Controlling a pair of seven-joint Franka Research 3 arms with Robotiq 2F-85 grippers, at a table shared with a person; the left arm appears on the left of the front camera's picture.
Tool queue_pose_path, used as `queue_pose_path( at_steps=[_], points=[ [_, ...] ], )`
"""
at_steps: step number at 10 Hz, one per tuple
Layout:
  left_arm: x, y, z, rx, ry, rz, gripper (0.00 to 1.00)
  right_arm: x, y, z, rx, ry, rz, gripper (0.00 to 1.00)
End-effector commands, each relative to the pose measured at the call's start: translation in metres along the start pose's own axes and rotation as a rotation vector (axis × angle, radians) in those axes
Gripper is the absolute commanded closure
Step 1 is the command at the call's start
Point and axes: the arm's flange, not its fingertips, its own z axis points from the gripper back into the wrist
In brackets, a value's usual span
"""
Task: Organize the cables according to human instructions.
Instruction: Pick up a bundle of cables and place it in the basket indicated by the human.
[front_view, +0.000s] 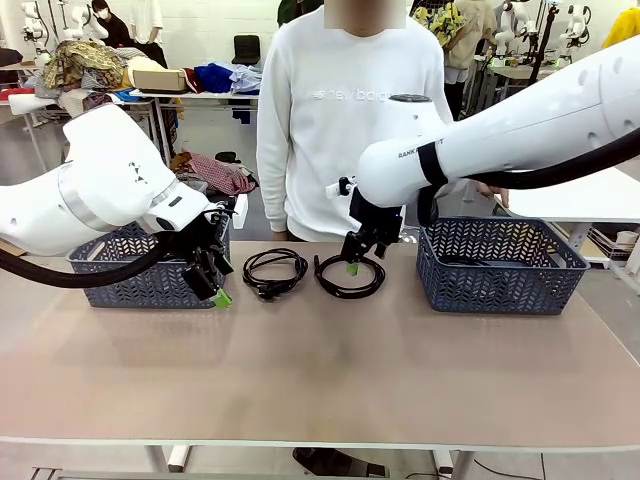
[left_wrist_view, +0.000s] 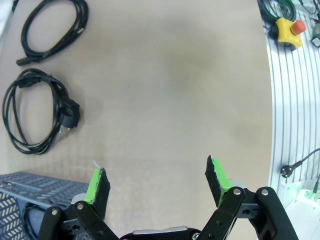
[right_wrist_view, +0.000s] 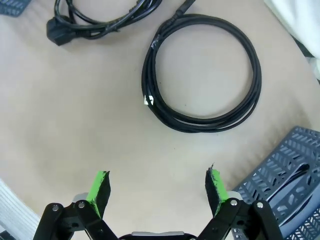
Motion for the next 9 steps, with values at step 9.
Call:
queue_pose_path(
  at_steps=[9],
  points=[
    [-0.0011,0.0,0.0012,0.0,0.001,0.001,0.0,0.0033,-0.0012,-0.0009,0.004,0.007,-0.005,0.0]
  ],
)
